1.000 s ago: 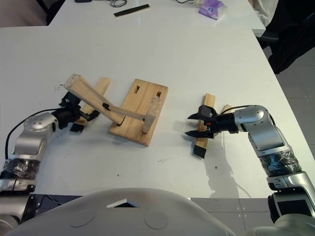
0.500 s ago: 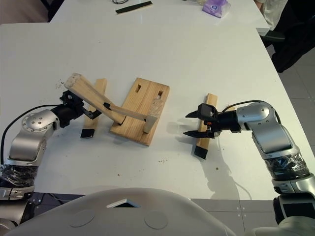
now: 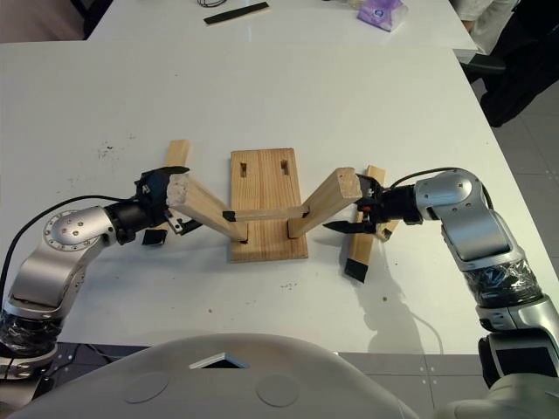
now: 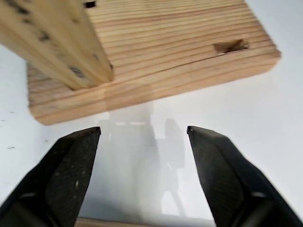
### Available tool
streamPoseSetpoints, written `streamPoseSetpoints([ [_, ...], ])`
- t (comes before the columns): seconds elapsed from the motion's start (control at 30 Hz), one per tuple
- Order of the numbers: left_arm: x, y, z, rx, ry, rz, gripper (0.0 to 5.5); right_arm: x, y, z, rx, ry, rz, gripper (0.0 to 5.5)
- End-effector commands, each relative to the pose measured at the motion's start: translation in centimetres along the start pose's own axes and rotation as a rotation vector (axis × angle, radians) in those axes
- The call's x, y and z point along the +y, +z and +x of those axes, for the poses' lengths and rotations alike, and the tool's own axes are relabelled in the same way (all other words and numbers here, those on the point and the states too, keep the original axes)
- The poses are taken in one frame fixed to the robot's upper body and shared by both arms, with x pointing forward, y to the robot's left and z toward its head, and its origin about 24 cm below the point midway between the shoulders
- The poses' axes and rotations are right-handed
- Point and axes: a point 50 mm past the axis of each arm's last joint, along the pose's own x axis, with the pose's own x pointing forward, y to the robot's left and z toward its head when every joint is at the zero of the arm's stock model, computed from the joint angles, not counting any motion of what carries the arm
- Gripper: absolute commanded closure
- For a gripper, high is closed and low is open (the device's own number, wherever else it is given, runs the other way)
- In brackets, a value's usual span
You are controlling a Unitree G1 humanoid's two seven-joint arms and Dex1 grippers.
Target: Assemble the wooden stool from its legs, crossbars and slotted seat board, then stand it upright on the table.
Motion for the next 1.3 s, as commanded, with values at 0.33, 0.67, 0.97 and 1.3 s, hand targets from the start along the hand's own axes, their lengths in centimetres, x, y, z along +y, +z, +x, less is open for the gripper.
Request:
streamPoseSetpoints([
  [0.33, -6.6, -1.3, -0.3, 0.087, -0.331, -0.176, 0.10, -8.2, 6.1, 4.7, -0.109, -0.217, -0.138, 2.11],
  [0.67, -4.3, -2.3, 2.5, 0.183, -0.062, -0.247, 0.10, -8.0, 1.4, 8.7, 0.190, -0.126, -0.288, 2.11],
  [0.97, 1.2, -1.8, 4.4, 0.151, 0.166, -0.188, 0.10, -7.8, -0.5, 7.3, 0.296, -0.013, -0.316, 2.11],
  [1.3, -0.3, 2.5, 3.1, -0.048, -0.008, -0.136, 0.10, -10.0, 2.7, 6.9, 0.166, -0.189, -0.282, 2.11],
])
